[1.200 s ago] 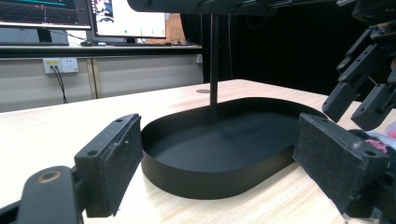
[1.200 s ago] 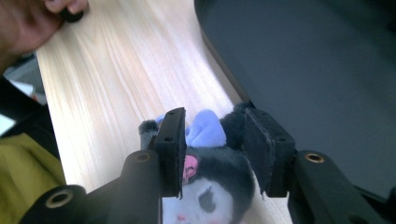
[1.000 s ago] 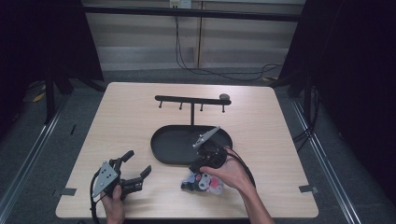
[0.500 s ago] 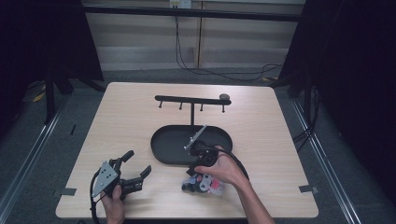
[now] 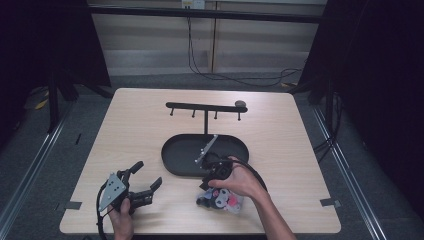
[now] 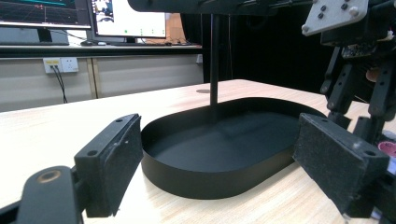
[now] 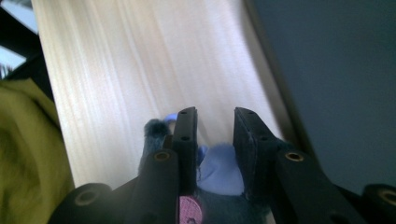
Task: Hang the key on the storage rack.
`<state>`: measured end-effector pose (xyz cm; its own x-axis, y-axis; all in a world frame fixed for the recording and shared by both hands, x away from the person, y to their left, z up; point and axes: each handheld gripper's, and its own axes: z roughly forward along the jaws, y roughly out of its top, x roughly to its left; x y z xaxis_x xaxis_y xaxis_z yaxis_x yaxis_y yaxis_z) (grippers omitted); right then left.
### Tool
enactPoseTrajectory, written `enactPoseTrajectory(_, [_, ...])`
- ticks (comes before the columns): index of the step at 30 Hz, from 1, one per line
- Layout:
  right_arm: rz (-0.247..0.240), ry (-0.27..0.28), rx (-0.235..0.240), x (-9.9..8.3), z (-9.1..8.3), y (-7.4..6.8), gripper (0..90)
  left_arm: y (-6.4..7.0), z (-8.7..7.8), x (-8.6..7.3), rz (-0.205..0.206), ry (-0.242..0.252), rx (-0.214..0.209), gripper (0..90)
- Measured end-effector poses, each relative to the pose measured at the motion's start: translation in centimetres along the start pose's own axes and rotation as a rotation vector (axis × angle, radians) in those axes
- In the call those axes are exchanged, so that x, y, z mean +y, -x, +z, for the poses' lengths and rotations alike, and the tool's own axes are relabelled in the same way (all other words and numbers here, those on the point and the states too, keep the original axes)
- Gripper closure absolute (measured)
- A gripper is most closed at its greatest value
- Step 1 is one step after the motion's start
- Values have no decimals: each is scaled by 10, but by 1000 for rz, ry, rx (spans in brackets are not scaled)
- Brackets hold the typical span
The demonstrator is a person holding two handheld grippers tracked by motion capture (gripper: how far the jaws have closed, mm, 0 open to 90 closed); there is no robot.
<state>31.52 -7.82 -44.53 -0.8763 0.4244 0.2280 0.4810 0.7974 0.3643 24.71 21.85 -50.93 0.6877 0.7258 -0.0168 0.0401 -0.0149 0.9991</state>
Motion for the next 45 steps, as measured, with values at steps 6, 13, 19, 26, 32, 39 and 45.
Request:
enactPoseTrajectory(6, [-33, -67, 34, 9, 12, -2, 719, -1, 0, 0, 8, -6, -2, 154])
enactPoseTrajectory(13, [-60, -43, 21, 13, 5, -5, 708, 0, 0, 0, 7, -5, -2, 155])
enactPoseTrajectory(19, [-106, -40, 51, 21, 0, -13, 726, 0, 0, 0, 2, -1, -2, 154])
enactPoseTrajectory(26, [-120, -151, 54, 17, 18, -15, 736, -1, 0, 0, 6, -6, -3, 155])
enactPoseTrajectory(32, [-133, -190, 19, 12, 23, -13, 709, -1, 0, 0, 7, -6, -4, 154])
enactPoseTrajectory(39, [-128, -218, -25, 9, 29, -12, 858, 0, 0, 0, 3, -2, -3, 155])
enactPoseTrajectory(45, [-66, -144, -45, 13, 15, -8, 900, 0, 0, 0, 3, -2, -4, 154])
